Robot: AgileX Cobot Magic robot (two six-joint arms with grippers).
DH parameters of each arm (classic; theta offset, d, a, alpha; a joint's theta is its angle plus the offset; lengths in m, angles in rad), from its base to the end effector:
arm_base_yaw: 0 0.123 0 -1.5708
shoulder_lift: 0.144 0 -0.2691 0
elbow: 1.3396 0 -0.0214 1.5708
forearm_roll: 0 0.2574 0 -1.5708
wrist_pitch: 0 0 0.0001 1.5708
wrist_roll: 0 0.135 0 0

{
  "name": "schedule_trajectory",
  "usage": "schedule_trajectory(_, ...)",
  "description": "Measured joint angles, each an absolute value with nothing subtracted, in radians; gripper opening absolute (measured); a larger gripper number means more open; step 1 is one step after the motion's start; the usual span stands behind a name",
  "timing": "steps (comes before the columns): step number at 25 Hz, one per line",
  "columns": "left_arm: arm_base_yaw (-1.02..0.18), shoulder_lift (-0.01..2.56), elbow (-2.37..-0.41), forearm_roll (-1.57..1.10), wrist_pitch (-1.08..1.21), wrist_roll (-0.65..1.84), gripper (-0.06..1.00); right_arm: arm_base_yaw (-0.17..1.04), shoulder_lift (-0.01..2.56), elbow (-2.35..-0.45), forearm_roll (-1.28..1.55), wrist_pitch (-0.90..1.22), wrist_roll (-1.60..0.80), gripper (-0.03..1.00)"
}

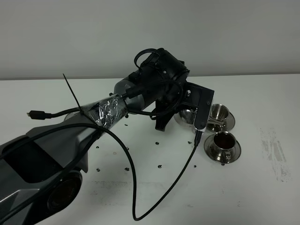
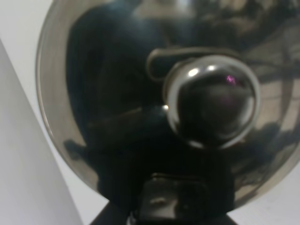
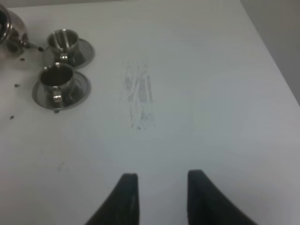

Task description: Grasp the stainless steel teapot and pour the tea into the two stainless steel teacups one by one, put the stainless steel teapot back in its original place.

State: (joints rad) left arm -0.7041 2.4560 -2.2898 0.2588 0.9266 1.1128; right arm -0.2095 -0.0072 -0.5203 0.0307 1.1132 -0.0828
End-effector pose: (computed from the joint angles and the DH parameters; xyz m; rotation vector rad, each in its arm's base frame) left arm 0.4458 -0.3423 0.1523 2.1251 1.4994 0.4755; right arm 0.0495 -0.0067 0.2610 0.1283 2.0680 -0.1428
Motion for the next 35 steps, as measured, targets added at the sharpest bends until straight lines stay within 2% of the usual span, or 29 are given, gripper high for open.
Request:
schedule_trajectory(8,-0.689,2.326,-2.204,0.178,0.955,0.888,0.20,-0.210,-0.007,-0.520,0.031,1.113,-0.083,0.24)
schedule_trajectory(18,-0.649,2.073,-1.756,0.000,0.882,0.755,0.20,-0.210,-0.007,-0.520,0.031,1.112,-0.083,0.24)
schedule_trajectory(22,-0.634,2.058,-1.660,-0.089,0.854,0.699,0.20,-0.210,-0.007,-0.520,0.031,1.113,-0.083,0.24)
schedule_trajectory(29,-0.614,2.059,-1.497,-0.151,0.667,0.632,0.20,-0.210,-0.007,-0.520,0.031,1.113,-0.083,0.24)
schedule_trajectory(35,-0.603,2.079,-1.447,-0.183,0.623,0.627,0.20,-0.210,-0.007,-0.520,0.031,1.113,-0.083,0.24)
